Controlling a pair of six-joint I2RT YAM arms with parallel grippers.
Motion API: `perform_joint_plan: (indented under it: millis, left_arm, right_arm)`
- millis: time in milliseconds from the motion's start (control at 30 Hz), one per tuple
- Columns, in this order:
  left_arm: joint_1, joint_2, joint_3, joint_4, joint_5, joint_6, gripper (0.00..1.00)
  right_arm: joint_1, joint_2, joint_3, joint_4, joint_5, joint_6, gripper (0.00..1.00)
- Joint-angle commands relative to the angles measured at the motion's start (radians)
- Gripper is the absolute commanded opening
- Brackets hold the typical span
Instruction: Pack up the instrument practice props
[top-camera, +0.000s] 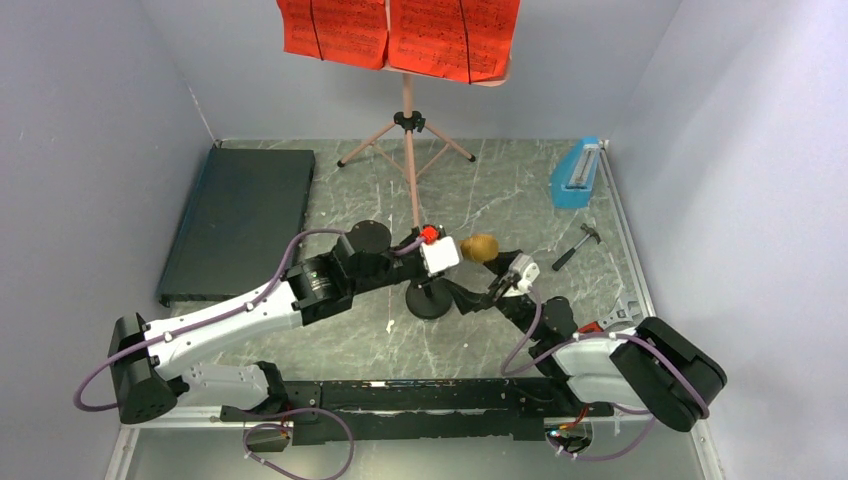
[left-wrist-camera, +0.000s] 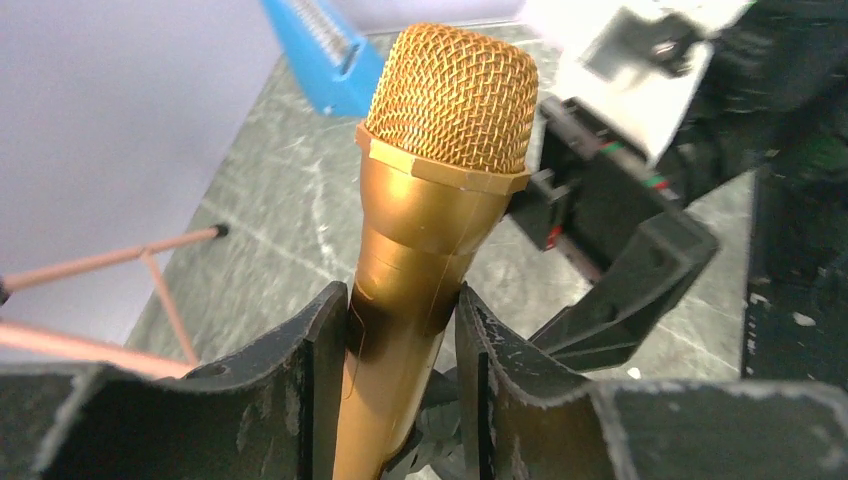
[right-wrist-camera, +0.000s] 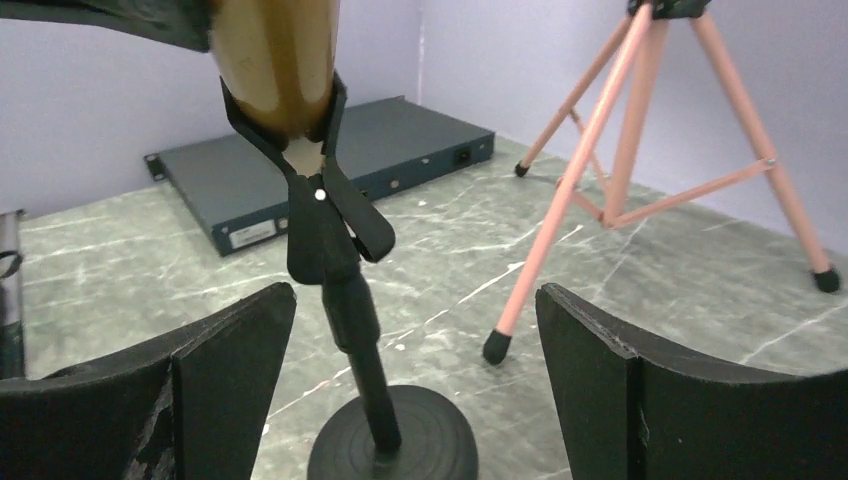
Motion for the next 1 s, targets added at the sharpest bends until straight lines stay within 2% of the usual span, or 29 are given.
perform_joint_plan:
  millis: [0, 67, 167, 333, 467, 600, 700, 967]
  left_arm:
    - [0.016, -0.028, -0.011, 0.053, -0.112, -0.098, 0.10]
    - [0.016, -0.029, -0.014, 0.054, -0.112, -0.098, 0.10]
    - [0.015, -0.029, -0.016, 0.052, -0.112, -0.093, 0.10]
    - [0.015, -0.019, -0.008, 0.039, -0.112, -0.083, 0.09]
    - [0.016, -0.017, -0.007, 0.044, -0.112, -0.081, 0.09]
    - [0.015, -0.014, 0.000, 0.044, -0.112, -0.084, 0.09]
    - [0.016, -0.016, 0.002, 0.049, -0.108, -0.091, 0.09]
    - [0.016, -0.021, 0.013, 0.035, -0.070, -0.102, 0.09]
  right_arm:
    - [-0.031, -0.064, -0.054, 0.187, 0.051, -0.032, 0.97]
    - [-0.034, -0.098, -0.063, 0.160, 0.077, -0.024, 1.00]
    - [-0.035, -0.204, -0.054, 0.025, 0.103, -0.022, 1.00]
    - [-0.035, -0.416, 0.080, -0.459, 0.018, -0.124, 1.00]
    - [-0.035, -0.445, 0.155, -0.616, 0.054, -0.110, 1.00]
    - [-0.036, -0.398, 0.169, -0.556, -0.021, -0.119, 0.99]
    - [-0.045, -0.329, 0.142, -0.404, -0.101, -0.135, 0.96]
    - [-0.132, -0.098, 0.118, -0.068, -0.362, -0.027, 0.95]
